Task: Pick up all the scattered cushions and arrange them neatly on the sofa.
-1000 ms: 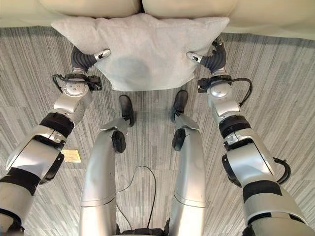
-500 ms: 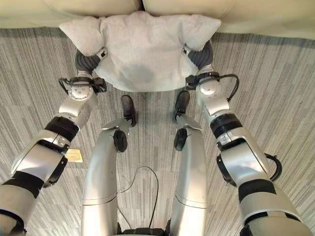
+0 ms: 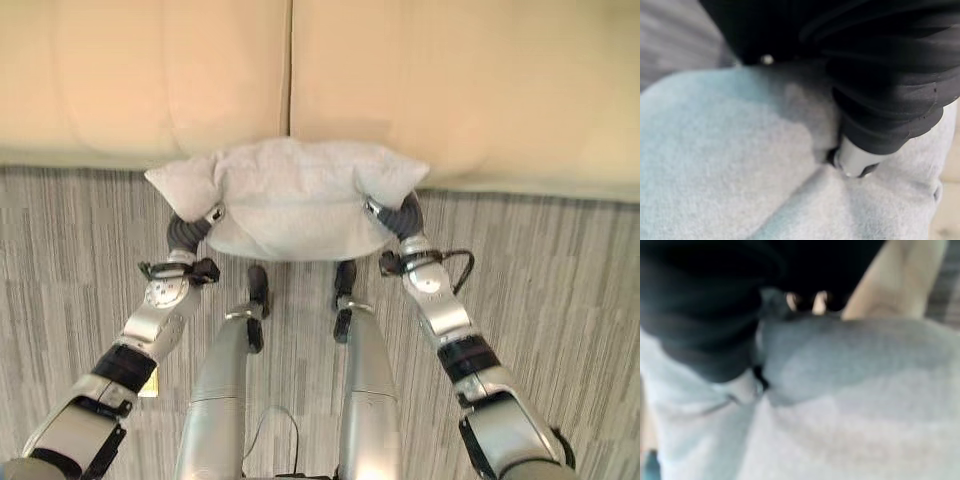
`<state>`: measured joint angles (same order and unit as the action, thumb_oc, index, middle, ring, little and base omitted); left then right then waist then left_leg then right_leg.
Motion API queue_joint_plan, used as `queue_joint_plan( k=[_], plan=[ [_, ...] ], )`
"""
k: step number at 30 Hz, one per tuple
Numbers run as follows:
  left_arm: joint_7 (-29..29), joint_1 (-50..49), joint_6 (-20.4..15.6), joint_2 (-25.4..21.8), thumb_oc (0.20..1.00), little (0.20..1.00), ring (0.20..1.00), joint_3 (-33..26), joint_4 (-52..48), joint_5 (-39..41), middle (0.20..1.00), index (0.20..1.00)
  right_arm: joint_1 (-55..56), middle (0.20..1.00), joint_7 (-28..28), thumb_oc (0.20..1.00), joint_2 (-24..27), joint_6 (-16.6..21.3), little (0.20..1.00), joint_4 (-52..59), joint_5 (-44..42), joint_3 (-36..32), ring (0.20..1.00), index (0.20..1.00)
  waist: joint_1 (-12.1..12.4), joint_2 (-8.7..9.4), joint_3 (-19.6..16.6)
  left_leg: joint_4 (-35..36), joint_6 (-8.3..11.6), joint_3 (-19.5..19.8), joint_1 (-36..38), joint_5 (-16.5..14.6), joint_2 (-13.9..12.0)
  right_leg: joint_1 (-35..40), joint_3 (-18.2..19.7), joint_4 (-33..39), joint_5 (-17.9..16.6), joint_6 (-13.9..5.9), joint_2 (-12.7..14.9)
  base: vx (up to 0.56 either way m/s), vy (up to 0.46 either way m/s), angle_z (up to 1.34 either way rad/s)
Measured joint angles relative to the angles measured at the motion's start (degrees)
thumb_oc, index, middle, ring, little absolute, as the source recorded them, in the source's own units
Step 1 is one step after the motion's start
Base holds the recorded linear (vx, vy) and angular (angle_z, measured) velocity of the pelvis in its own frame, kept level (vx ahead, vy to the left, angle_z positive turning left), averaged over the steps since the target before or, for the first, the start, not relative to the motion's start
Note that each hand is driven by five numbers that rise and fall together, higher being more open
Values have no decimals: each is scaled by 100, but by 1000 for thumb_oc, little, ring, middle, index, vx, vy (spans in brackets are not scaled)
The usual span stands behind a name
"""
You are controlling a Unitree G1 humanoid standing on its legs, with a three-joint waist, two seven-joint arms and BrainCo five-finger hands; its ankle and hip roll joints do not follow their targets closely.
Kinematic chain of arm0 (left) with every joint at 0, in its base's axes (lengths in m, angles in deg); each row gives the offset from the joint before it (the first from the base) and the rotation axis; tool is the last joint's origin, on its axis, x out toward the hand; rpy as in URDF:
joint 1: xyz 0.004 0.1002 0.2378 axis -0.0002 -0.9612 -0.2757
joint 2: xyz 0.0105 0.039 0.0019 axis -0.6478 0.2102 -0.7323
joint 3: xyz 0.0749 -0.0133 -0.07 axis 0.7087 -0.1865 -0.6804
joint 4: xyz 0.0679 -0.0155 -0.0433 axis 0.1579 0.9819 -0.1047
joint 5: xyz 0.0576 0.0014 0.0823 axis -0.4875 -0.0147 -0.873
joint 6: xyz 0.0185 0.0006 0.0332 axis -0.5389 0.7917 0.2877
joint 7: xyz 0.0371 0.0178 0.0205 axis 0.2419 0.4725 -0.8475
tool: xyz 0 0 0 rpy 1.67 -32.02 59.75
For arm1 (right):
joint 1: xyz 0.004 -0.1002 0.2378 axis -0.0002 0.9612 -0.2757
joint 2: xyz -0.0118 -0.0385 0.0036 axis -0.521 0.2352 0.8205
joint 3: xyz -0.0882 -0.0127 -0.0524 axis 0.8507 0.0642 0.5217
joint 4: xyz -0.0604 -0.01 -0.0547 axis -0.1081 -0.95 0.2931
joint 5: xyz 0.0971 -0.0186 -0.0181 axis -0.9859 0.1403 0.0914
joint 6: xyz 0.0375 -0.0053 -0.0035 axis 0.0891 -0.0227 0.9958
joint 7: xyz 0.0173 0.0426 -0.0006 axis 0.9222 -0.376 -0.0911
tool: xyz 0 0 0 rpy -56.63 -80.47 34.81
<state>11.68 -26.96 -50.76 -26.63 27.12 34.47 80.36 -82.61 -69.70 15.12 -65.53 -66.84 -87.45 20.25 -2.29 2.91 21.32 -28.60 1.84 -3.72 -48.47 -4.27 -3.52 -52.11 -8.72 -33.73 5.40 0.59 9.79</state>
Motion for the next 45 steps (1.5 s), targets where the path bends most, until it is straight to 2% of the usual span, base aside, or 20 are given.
queue_joint_plan(
  k=[8,13,15,18,21,23,25,26,27,29,30,31,33,36,37,39,40,41,42,45],
  plan=[
    [510,-1625,4,-55,200,200,200,-69,-524,-200,200,200,1378,200,-390,200,-158,42,200,405,312,5,200,200,27,-32,-373,1764,269,353,2527,437,-195,2640,-561,1449,-4,-47,-394,76,-68,17],
    [740,-2005,20,-66,200,200,200,-94,-602,-232,200,200,1734,200,-578,200,-168,64,200,473,368,-32,200,200,15,-186,-636,2246,341,478,3173,592,-267,3343,-777,1863,-30,-4,-516,113,-13,20],
    [873,-2117,122,15,200,200,200,-92,-600,-384,200,200,1992,200,-613,200,-162,3,200,453,415,-57,200,200,-106,-258,-766,2389,349,403,3496,674,-266,3897,-1035,2180,-30,-13,-518,180,97,44],
    [925,-2198,146,11,200,200,200,-95,-599,-385,200,200,1992,200,-634,200,-174,-45,200,444,535,-92,200,200,-84,-278,-946,2584,334,328,3866,668,-250,4203,-983,2332,-47,-55,-539,140,104,-1],
    [959,-2242,175,46,200,200,200,-86,-600,-386,200,200,2003,200,-649,200,-169,-107,200,437,593,-127,200,200,-21,-265,-1149,2713,213,133,4279,582,-185,4501,-773,2490,-104,-147,-511,192,282,-37],
    [976,-2279,268,43,200,200,200,-93,-597,-396,200,200,1979,200,-652,200,-186,-147,200,413,749,-138,200,200,11,-270,-1255,2787,26,-192,4583,454,-72,4615,-473,2417,-134,-272,-375,96,313,-65],
    [1025,-2291,272,45,200,200,200,-39,-601,-453,200,200,2006,200,-643,200,-194,-168,200,307,757,-159,200,200,-125,-211,-1364,2813,-97,-276,4694,417,122,4573,-421,2241,-127,-418,-220,57,203,-26],
    [1043,-2273,294,21,200,200,200,-38,-601,-585,200,200,2001,200,-645,200,-173,-206,200,286,760,-177,200,200,-106,-211,-1365,2891,-168,-450,4801,404,136,4228,-310,1667,-251,-619,-110,101,111,-38],
    [1044,-2286,299,16,200,200,200,-53,-600,-624,200,200,2019,200,-644,200,-187,-210,200,284,760,-158,200,200,-110,-182,-1371,2915,-207,-501,4854,398,165,4228,-293,1637,-311,-717,-71,124,94,-46],
    [1060,-2329,304,8,200,200,200,-107,-602,-659,200,200,2072,200,-675,200,-219,-208,200,284,759,-143,200,200,-129,-123,-1413,3087,-289,-484,4958,450,221,4137,-146,1598,-217,-818,-110,115,14,-14],
    [1060,-2330,304,-17,200,200,200,-114,-602,-658,200,200,2089,200,-683,200,-257,-208,200,273,759,-141,200,200,-147,-85,-1436,3198,-302,-456,4958,484,222,4124,-18,1712,-174,-823,-262,167,-27,8],
    [1062,-2336,306,-64,200,200,200,-112,-601,-661,200,200,2109,200,-690,200,-299,-208,200,262,759,-139,200,200,-155,-33,-1463,3332,-275,-441,4953,559,225,4125,22,1971,-184,-804,-423,132,-27,12],
    [1058,-2349,343,-41,200,200,200,-110,-562,-660,200,200,2131,200,-739,200,-300,-208,200,208,757,-124,200,200,-146,-25,-1457,3381,-238,-327,4907,663,207,4337,178,2627,-299,-539,-714,142,-26,23],
    [1068,-2456,382,80,200,200,200,-88,-560,-668,200,200,2263,200,-757,200,-262,-217,200,167,756,-139,200,200,-150,-113,-1451,3380,-184,-123,4955,697,163,4836,201,3208,-586,-259,-828,140,-75,46],
    [1092,-2482,384,128,200,200,200,-84,-557,-668,200,200,2302,200,-773,200,-263,-217,200,151,757,-180,200,200,-176,-173,-1443,3324,-144,33,4934,706,131,4932,156,3226,-515,-266,-903,141,-106,55],
    [1105,-2463,384,209,200,200,200,-86,-558,-666,200,200,2301,200,-774,200,-245,-217,200,153,758,-247,200,200,-202,-202,-1435,3179,-101,148,4775,719,135,4951,-50,3279,-509,-250,-867,134,-135,58],
    [1116,-2441,383,247,200,200,200,-78,-548,-658,200,200,2288,200,-770,200,-217,-210,200,147,758,-264,200,200,-164,-201,-1405,2950,21,200,4617,715,140,4961,-101,3260,-412,-215,-897,85,-82,65],
    [1125,-2354,383,253,200,200,200,-45,-497,-657,200,200,2290,200,-767,200,-200,-208,200,128,757,-285,200,200,-189,-110,-1351,2458,98,290,4331,689,213,4971,-116,3234,-327,-111,-862,46,-29,94],
    [1131,-2303,391,224,200,200,200,54,-486,-654,200,200,2308,200,-769,200,-166,-209,200,82,757,-334,200,200,-222,42,-1286,1896,350,232,3986,835,312,5034,-139,3265,-325,-38,-722,146,-25,76],
    [1167,-2357,393,203,200,200,200,113,-487,-649,200,200,2274,200,-765,200,-161,-209,200,74,751,-370,200,200,-102,16,-1246,1800,275,75,3952,710,209,5117,-168,3315,-270,95,-774,174,18,16]
  ],
)
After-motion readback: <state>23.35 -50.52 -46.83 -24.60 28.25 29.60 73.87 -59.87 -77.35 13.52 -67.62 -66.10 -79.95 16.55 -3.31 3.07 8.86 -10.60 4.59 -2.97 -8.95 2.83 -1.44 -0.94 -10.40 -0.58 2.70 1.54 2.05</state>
